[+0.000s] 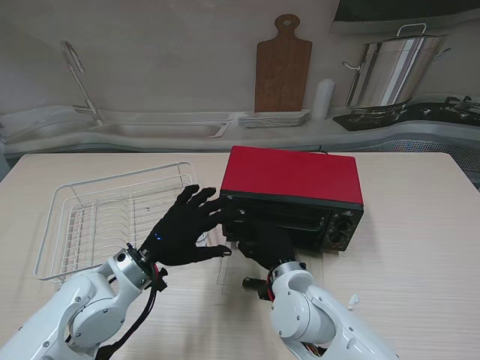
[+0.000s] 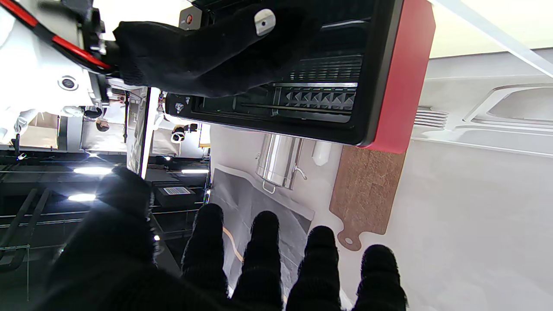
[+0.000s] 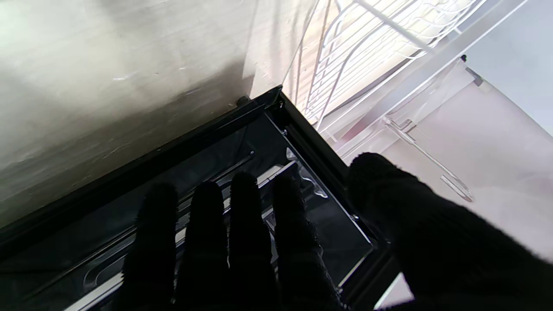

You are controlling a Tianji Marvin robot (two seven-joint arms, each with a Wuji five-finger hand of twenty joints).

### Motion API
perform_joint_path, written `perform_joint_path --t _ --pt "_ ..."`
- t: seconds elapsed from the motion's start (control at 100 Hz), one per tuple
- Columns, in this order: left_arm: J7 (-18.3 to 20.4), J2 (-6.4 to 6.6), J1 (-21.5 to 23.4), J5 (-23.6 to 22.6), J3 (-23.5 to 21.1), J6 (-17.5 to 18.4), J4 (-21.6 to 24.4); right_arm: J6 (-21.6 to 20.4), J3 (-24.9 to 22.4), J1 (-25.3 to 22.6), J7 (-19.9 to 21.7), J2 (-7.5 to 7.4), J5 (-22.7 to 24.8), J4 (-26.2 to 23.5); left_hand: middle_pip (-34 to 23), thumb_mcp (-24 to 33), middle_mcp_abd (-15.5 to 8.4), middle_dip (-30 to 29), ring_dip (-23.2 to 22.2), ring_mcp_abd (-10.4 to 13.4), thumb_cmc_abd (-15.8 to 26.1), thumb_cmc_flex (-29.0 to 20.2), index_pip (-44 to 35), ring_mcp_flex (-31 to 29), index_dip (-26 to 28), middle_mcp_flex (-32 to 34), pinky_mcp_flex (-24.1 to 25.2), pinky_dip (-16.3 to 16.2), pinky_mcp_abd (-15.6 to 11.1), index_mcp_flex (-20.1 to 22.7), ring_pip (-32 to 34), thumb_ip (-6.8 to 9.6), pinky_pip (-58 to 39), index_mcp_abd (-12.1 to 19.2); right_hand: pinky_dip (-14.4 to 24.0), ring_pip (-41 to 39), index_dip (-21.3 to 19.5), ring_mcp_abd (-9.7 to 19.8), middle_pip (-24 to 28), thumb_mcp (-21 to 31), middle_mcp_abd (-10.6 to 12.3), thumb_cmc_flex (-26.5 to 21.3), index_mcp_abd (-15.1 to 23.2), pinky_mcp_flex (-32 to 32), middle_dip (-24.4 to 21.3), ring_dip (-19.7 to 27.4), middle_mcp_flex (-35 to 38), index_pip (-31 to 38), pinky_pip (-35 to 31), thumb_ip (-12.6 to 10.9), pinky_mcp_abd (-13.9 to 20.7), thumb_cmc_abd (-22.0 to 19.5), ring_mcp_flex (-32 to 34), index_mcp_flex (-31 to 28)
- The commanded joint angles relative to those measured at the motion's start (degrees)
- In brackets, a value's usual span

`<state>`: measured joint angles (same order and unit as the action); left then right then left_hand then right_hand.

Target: Slide the trays into the oven

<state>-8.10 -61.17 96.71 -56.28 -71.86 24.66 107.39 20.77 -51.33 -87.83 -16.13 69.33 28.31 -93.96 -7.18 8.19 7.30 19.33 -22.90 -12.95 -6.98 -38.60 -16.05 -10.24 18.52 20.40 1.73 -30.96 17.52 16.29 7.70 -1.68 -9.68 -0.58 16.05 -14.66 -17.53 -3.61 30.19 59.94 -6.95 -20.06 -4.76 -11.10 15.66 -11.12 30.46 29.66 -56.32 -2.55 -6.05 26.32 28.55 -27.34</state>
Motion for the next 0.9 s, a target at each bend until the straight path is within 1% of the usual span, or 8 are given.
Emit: perform_joint_path --t 0.0,0.17,0.26,0.36,0.61,0.73,0.89 --pt "0.9 -0.20 0.5 0.1 0.0 -0.1 0.4 -1.0 -0.2 -2.0 1.2 -0.44 0.7 -1.5 1.0 -2.1 -1.1 -1.3 0.7 1.6 2.6 0.1 0.8 2.0 -0.5 -1.5 1.3 0.6 -1.9 -1.2 -1.6 2.61 2.6 1.0 0.7 0.6 -0.7 0.9 -0.8 0.3 0.3 3.1 0.5 -0.2 1.0 -0.5 0.1 -0.4 -1.2 -1.6 0.1 0.2 0.2 -1.1" --pt "0.7 -0.25 0.6 0.2 0.0 -0.3 0.4 -4.0 -2.5 -6.3 2.3 -1.61 2.4 -5.1 0.9 -2.2 -1.1 -1.3 0.7 1.6 2.7 0.2 0.8 2.0 -0.5 -1.5 1.3 0.6 -1.8 -1.2 -1.6 2.61 2.6 1.1 1.0 0.1 -0.7 0.3 -0.6 -0.6 -0.1 3.1 0.5 -0.5 1.1 -0.8 0.5 -0.7 -1.8 -1.5 -0.7 -0.6 0.4 -1.3" --pt "0.6 -0.27 0.7 0.3 -0.1 -0.3 0.4 -5.9 -4.1 -9.1 2.9 -2.21 3.1 -7.1 1.0 -2.1 -1.1 -1.3 0.7 1.6 2.7 0.1 0.8 2.0 -0.5 -1.6 1.3 0.6 -1.8 -1.2 -1.6 2.62 2.6 1.1 1.5 -1.1 -0.7 -0.4 0.1 -1.3 -0.3 2.9 0.5 -0.5 1.4 -1.4 0.8 -0.8 -2.8 -1.5 -2.6 -1.1 0.8 -1.7" --pt "0.5 -0.29 0.7 0.3 -0.1 -0.3 0.4 -8.4 -6.1 -12.5 3.5 -2.87 4.0 -9.2 0.9 -2.1 -1.1 -1.3 0.7 1.6 2.6 0.1 0.8 2.0 -0.5 -1.5 1.3 0.6 -1.8 -1.2 -1.5 2.63 2.6 1.1 2.2 -2.9 -0.9 -1.1 1.2 -1.9 -0.4 2.9 0.4 -0.9 1.9 -2.4 1.2 -1.0 -4.2 -1.5 -3.8 -1.6 1.1 -2.2" --pt "0.6 -0.30 0.8 0.4 -0.3 -0.3 0.5 -15.6 -11.0 -20.8 5.1 -4.24 5.8 -13.2 1.0 -2.2 -1.1 -1.3 0.7 1.6 2.6 0.1 0.8 2.0 -0.5 -1.6 1.2 0.6 -1.8 -1.2 -1.6 2.62 2.6 1.1 2.5 -4.7 -1.1 -1.7 1.9 -2.7 -0.8 2.5 0.3 -0.8 2.2 -3.3 1.8 -1.4 -4.9 -1.4 -4.2 -2.1 1.2 -3.2" --pt "0.6 -0.32 0.9 0.5 -0.4 -0.3 0.5 -19.1 -12.7 -24.0 5.5 -4.74 7.0 -14.1 1.0 -2.1 -1.2 -1.3 0.7 1.6 2.6 0.1 0.8 2.0 -0.5 -1.6 1.3 0.6 -1.8 -1.2 -1.6 2.63 2.6 1.1 2.7 -5.0 -1.2 -1.7 1.9 -2.7 -0.9 2.4 0.3 -1.2 2.1 -3.4 2.2 -1.5 -5.2 -1.4 -4.4 -2.2 1.6 -3.6" --pt "0.4 -0.33 0.8 0.5 -0.4 -0.1 0.4 -22.7 -14.3 -27.3 7.0 -5.45 8.2 -14.8 1.0 -2.1 -1.1 -1.3 0.7 1.6 2.7 0.1 0.8 2.0 -0.5 -1.5 1.3 0.6 -1.8 -1.2 -1.6 2.62 2.6 1.0 2.8 -5.0 -1.3 -1.7 1.8 -3.0 -0.8 2.4 0.2 -1.4 2.0 -3.5 2.3 -1.8 -5.4 -1.4 -4.5 -2.5 1.7 -3.6"
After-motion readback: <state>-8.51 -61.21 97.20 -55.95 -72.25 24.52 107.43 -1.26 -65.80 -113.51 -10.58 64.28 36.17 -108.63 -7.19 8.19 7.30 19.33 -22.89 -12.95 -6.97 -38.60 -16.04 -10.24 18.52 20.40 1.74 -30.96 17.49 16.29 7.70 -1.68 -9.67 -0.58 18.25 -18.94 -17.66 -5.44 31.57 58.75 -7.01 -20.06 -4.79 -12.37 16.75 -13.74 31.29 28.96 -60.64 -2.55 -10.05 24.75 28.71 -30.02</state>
